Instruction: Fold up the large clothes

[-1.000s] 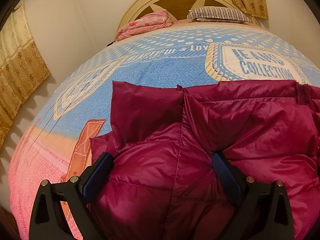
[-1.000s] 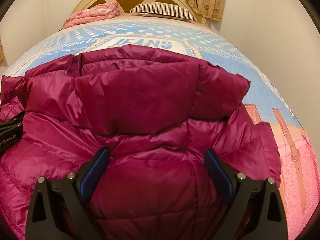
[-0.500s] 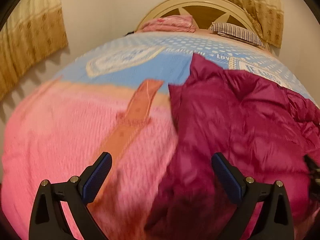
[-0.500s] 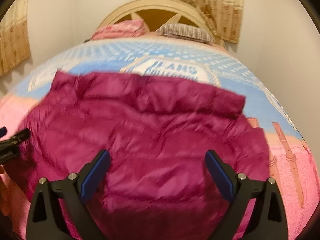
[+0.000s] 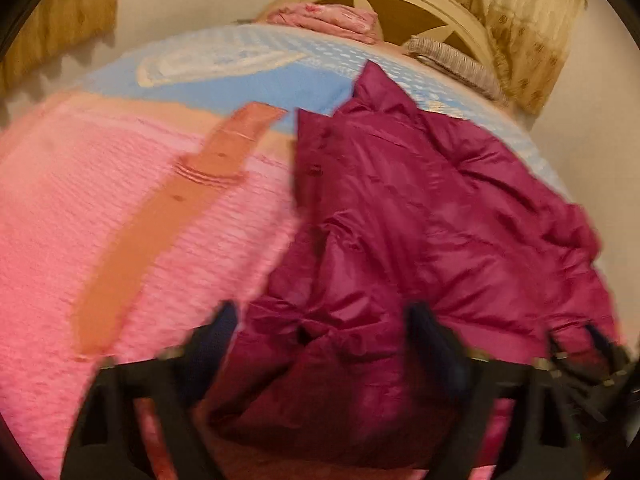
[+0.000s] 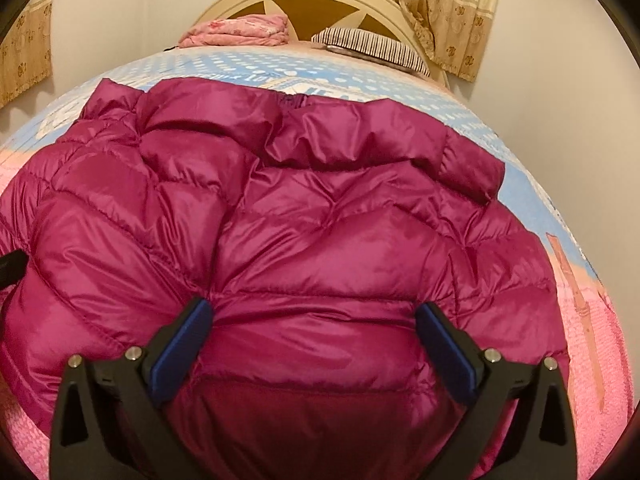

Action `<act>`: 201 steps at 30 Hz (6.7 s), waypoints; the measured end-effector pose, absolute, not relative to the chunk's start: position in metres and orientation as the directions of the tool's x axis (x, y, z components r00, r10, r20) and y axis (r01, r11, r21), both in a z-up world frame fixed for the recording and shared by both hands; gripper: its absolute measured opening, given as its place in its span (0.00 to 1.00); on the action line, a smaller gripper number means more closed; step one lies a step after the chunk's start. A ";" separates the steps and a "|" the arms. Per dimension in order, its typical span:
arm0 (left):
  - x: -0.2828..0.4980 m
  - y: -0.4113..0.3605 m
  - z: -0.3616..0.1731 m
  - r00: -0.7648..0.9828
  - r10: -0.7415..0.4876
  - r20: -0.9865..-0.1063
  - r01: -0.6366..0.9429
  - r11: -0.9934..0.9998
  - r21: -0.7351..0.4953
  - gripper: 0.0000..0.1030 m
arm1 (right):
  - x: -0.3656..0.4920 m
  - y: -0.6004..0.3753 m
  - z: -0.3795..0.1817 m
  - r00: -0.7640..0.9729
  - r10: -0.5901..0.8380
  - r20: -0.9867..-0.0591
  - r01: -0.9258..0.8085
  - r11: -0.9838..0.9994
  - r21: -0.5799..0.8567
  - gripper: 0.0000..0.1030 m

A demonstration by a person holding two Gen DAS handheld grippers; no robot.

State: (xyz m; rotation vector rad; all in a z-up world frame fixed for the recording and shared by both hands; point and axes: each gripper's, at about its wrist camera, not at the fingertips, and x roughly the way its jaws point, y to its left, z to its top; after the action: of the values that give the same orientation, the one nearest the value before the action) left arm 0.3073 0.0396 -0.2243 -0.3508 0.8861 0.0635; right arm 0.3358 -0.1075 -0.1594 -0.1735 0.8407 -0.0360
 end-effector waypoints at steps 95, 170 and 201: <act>0.143 -0.201 -0.168 0.878 -0.162 -0.451 0.430 0.679 0.594 0.74 | 0.235 -0.307 -0.164 0.600 -0.180 -0.779 0.255 0.967 -0.027 1.00; 0.404 -0.060 -0.187 0.701 0.260 -0.664 -0.152 0.964 0.217 0.86 | 0.366 -0.169 -0.152 0.690 -0.012 -0.724 0.164 0.977 0.139 0.77; 0.361 -0.032 -0.193 0.671 -0.008 -0.742 -0.012 1.000 -0.021 0.86 | 0.373 -0.177 -0.162 0.675 0.034 -0.737 0.139 0.975 0.172 0.80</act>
State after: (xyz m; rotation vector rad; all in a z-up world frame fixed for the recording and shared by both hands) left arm 0.3608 -0.0323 -0.1925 -0.0252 0.8357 0.0027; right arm 0.3730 -0.1771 -0.1617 0.2216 0.8299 -0.0593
